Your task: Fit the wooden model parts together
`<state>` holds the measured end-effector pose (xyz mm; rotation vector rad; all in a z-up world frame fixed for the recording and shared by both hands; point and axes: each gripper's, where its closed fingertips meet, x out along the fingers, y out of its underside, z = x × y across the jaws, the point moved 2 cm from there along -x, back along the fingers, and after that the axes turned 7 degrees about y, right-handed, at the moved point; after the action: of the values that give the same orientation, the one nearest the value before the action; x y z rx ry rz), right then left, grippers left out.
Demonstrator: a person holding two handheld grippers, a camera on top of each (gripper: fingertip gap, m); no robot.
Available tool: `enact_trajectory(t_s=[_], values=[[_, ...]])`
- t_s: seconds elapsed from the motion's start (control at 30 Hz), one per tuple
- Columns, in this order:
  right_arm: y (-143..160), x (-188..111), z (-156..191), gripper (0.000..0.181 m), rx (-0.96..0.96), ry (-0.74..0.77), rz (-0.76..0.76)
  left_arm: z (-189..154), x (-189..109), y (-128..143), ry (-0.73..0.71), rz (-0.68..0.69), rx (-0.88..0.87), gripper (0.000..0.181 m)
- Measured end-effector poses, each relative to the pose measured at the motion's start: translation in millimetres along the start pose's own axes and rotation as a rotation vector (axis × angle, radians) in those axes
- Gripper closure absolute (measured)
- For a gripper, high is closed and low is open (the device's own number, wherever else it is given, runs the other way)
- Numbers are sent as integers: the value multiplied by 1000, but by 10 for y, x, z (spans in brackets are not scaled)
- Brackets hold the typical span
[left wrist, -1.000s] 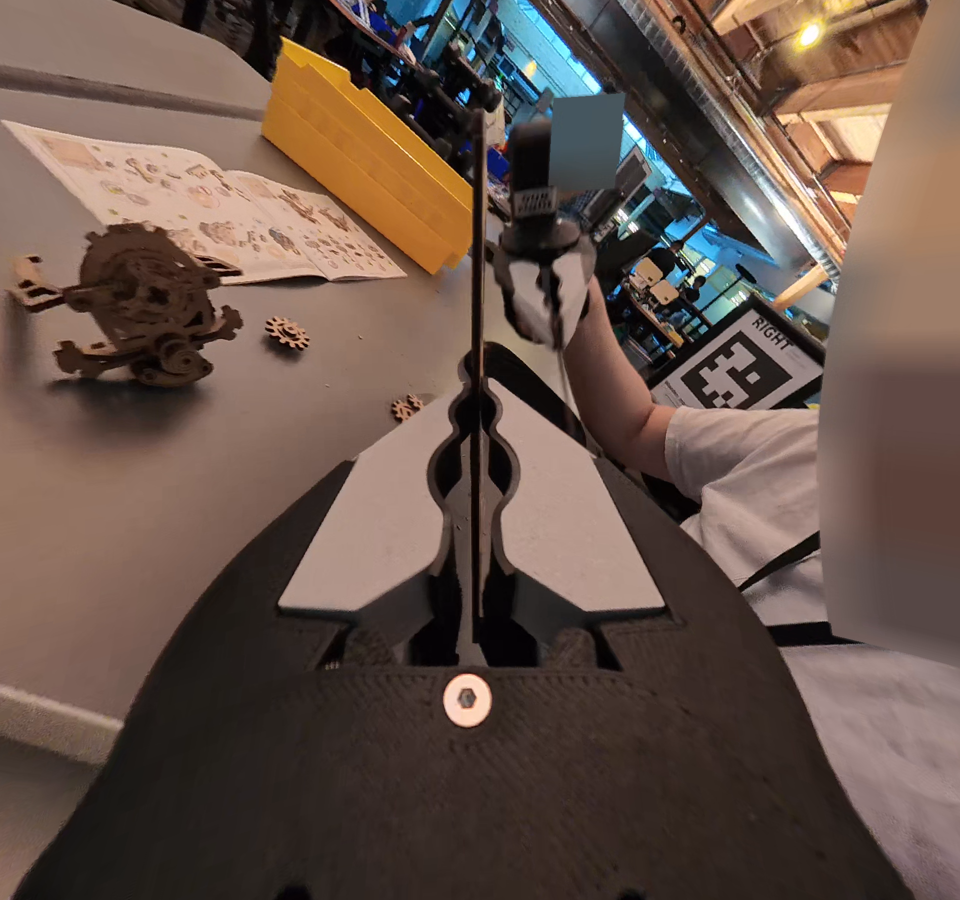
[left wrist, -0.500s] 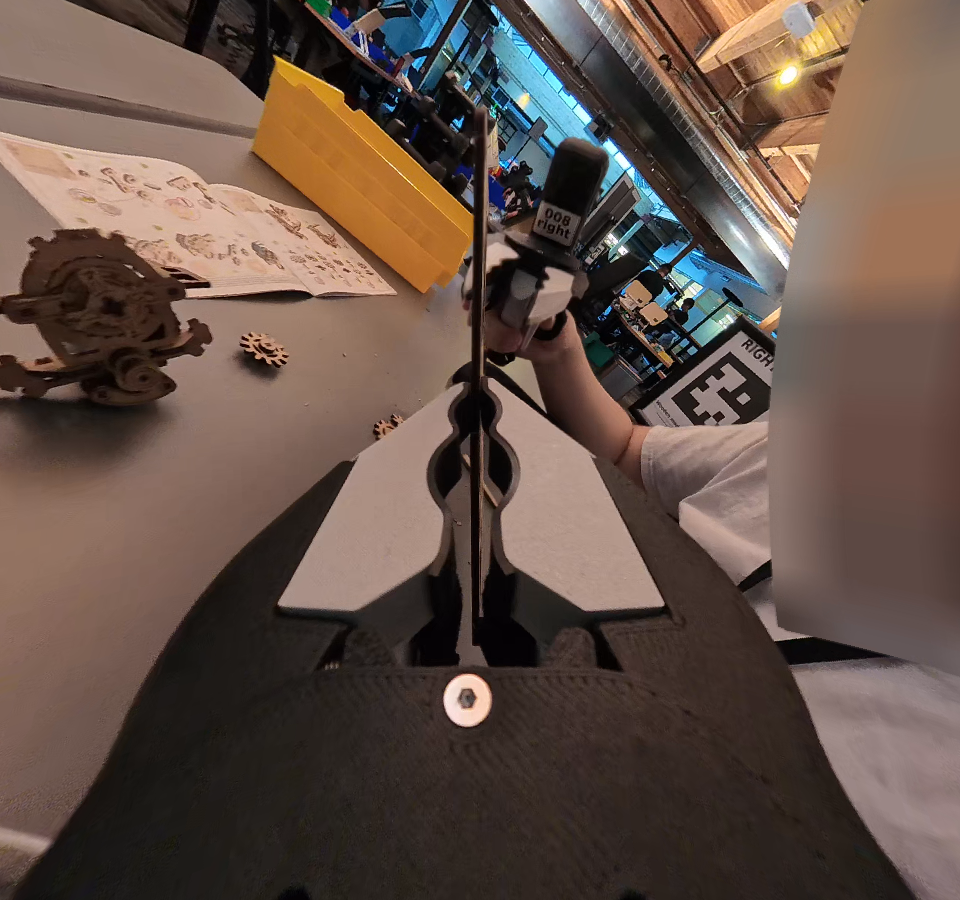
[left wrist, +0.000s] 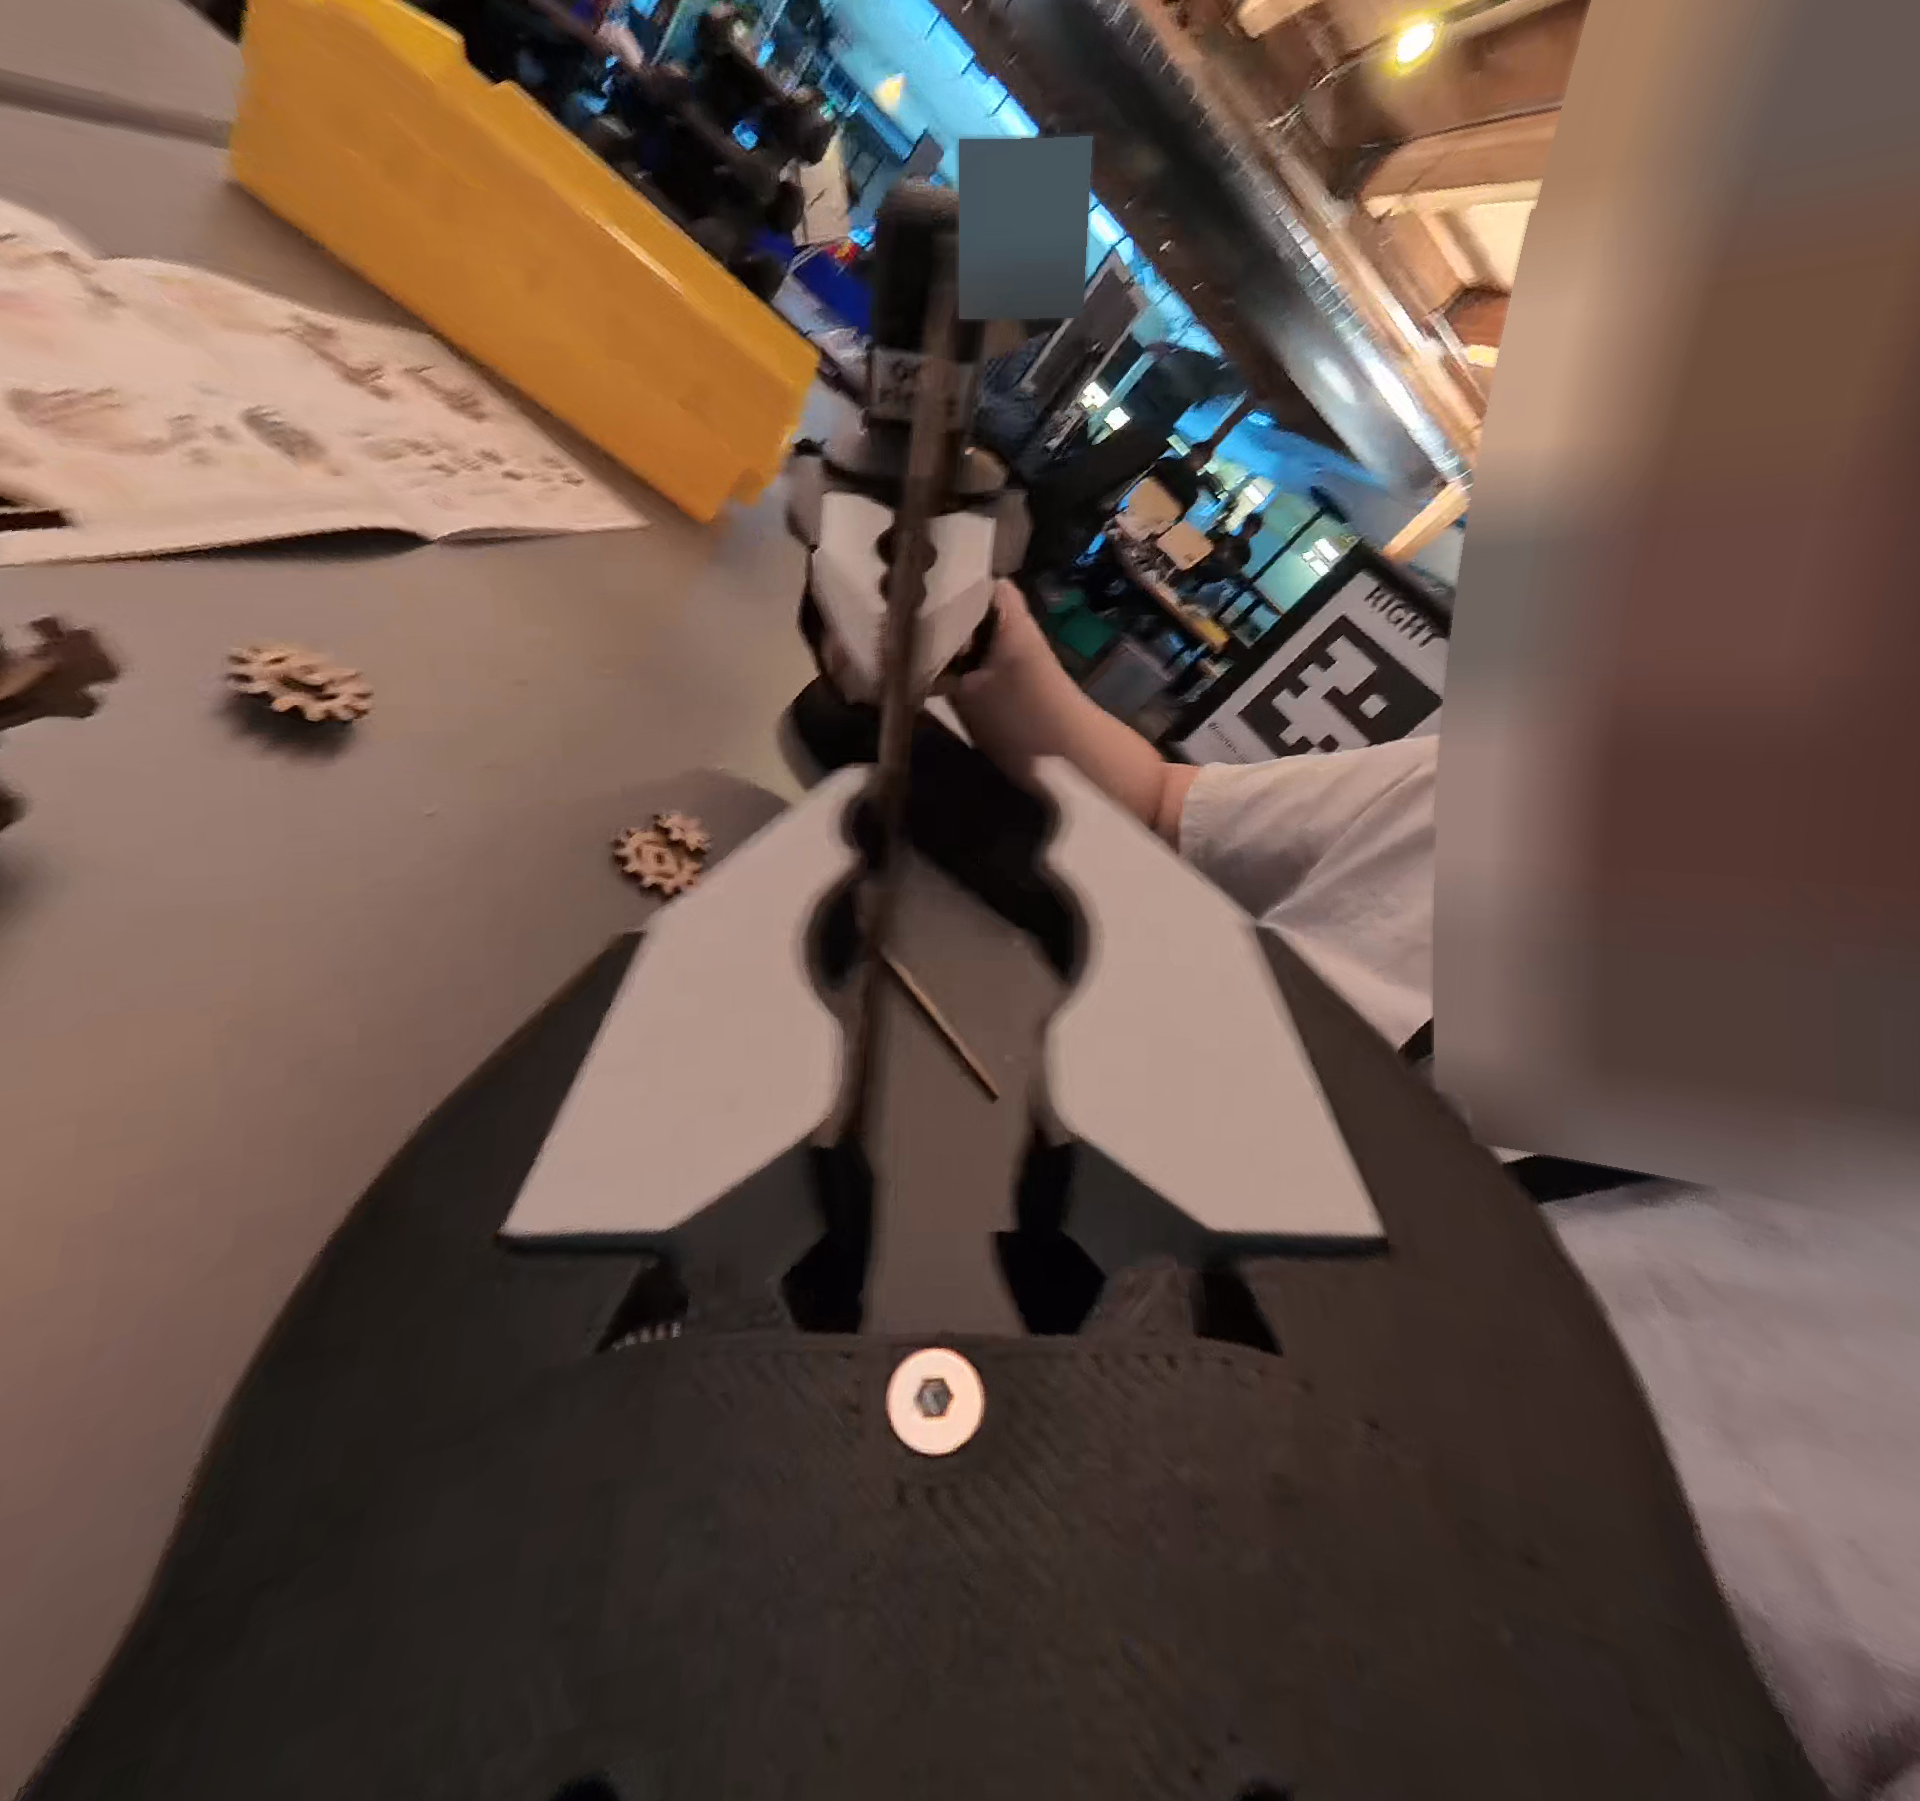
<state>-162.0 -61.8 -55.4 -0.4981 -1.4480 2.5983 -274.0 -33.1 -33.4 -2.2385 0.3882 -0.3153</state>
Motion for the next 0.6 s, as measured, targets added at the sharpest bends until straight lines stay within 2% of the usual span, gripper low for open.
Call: enact_trajectory(t_s=[0.07,0.17,0.3,0.6], values=[[21,15,-15,181,-1,4,6,17,73,64,0,31,11,144],[58,40,0,181,20,-9,6,55,192,255,-9,143,8,149],[125,82,99,181,14,-33,10,122,308,413,-53,223,-4,181],[100,66,-3,181,129,-33,-47,139,340,388,-165,241,37,181]])
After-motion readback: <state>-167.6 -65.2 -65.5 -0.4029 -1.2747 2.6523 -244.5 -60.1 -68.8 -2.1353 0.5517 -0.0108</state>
